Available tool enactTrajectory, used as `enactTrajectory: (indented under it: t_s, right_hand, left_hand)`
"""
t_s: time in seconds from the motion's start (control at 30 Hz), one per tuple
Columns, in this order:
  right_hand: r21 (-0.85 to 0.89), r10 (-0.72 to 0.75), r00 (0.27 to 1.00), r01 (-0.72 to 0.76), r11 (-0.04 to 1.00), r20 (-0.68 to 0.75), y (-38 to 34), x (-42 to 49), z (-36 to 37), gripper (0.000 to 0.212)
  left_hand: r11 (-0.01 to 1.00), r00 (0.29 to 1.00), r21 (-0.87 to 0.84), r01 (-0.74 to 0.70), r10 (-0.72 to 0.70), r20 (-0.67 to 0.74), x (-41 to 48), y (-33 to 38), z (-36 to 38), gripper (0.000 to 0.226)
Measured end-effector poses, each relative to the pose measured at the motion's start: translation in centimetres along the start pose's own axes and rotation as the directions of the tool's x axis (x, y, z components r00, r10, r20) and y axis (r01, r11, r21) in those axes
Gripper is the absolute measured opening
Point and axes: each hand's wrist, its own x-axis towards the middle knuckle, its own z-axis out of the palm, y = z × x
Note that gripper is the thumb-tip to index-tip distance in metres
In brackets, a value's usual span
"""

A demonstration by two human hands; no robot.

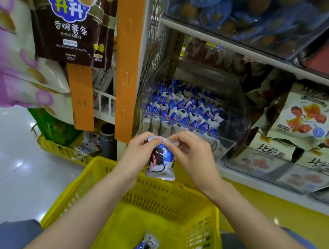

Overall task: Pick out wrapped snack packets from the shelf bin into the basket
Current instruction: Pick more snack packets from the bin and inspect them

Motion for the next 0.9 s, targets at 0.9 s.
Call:
enactTrajectory:
  t_s: [0.9]
  right_hand:
    - [0.273,0.269,0.931,-0.333,0.903,0.246,-1.1,-0.4,-1.2,0.019]
  left_hand:
    - [0.688,0.843,0.581,-0.435,0.537,-0.004,-0.6,-0.3,-0.5,0.022]
